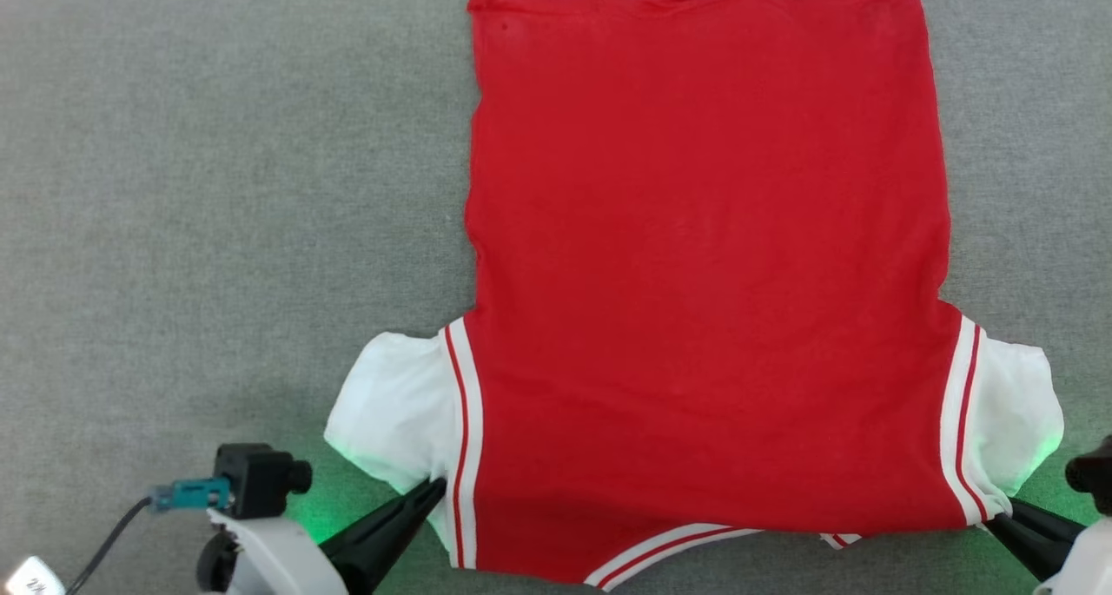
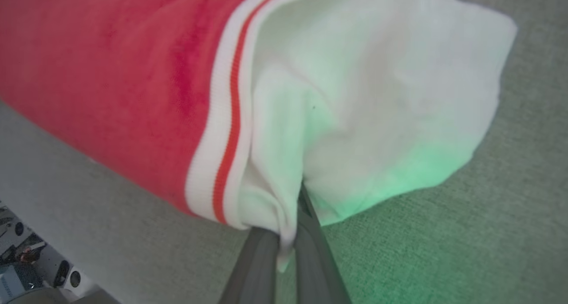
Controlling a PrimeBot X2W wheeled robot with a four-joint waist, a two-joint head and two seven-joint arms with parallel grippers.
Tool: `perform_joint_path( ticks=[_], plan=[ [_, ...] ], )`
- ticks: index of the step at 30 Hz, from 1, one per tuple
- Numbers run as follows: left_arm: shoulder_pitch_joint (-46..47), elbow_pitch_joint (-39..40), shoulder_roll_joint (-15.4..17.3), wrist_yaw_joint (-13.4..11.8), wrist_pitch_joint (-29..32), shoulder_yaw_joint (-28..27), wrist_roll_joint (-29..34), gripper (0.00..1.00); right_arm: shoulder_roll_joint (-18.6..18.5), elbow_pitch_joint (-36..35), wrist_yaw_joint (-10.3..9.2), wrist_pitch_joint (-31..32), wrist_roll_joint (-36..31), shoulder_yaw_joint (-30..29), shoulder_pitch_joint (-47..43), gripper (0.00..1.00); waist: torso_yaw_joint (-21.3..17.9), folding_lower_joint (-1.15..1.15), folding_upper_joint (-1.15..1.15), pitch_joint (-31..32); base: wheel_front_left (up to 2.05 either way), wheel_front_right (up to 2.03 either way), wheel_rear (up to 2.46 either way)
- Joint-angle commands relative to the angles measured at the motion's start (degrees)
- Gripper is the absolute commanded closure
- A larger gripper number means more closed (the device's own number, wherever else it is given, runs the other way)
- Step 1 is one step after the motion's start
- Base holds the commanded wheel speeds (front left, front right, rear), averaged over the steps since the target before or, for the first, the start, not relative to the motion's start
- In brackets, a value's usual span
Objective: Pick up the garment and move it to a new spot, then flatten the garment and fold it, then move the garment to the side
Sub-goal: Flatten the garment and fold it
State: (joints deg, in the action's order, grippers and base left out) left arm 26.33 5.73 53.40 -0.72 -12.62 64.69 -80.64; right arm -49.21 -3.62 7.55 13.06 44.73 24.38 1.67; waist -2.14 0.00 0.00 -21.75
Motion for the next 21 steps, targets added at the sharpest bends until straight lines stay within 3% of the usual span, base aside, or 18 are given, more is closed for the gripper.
perform_joint_path(
  ticks=[1, 10, 11, 12, 13, 16, 21],
  plan=[
    [0.6, -1.4, -1.7, 1.0, -0.2, -0.3, -0.4, 1.0, 1.5, 1.9, -0.13, 0.3, -1.1, 1.7, 0.9, 1.0, 0.2, 0.0, 0.0, -0.3, 0.0, 0.0, 0.0],
    [1.7, -8.2, -5.6, 2.4, 0.3, 0.5, 0.7, 1.0, 5.2, 8.9, -0.18, -1.5, -5.0, 9.1, 5.6, 0.99, -0.5, 0.0, 0.0, -1.0, 0.0, 0.0, 0.0],
    [1.7, -8.5, -5.8, 2.4, 0.2, 0.5, 0.6, 1.0, 5.5, 9.4, -0.18, -2.4, -5.1, 9.5, 6.2, 0.8, -0.7, 0.0, 0.0, -1.0, 0.0, 0.0, 0.0],
    [1.6, -8.7, -5.8, 2.5, 0.1, 0.5, 0.6, 1.0, 5.5, 9.7, -0.18, -3.2, -5.2, 9.7, 6.7, 0.55, -0.9, 0.0, 0.0, -1.0, 0.0, 0.0, 0.0],
    [1.4, -8.8, -5.8, 2.5, 0.1, 0.4, 0.5, 1.0, 5.3, 9.7, -0.18, -4.0, -5.4, 9.7, 7.0, 0.03, -1.2, 0.0, 0.0, -1.0, 0.0, 0.0, 0.0],
    [0.9, -8.7, -5.3, 2.3, -0.1, 0.2, 0.4, 1.0, 3.2, 7.9, -0.24, -6.4, -5.5, 8.0, 7.6, 0.0, -1.8, 0.0, 0.0, -1.0, 0.0, 0.0, 0.0],
    [-0.5, -7.3, -4.2, 1.2, -0.8, -0.3, 0.7, 1.0, -0.7, 1.1, -0.11, -8.1, -4.5, 0.1, 3.4, 0.0, -2.7, 0.0, 0.0, -1.0, 0.0, 0.0, 0.0]
  ],
)
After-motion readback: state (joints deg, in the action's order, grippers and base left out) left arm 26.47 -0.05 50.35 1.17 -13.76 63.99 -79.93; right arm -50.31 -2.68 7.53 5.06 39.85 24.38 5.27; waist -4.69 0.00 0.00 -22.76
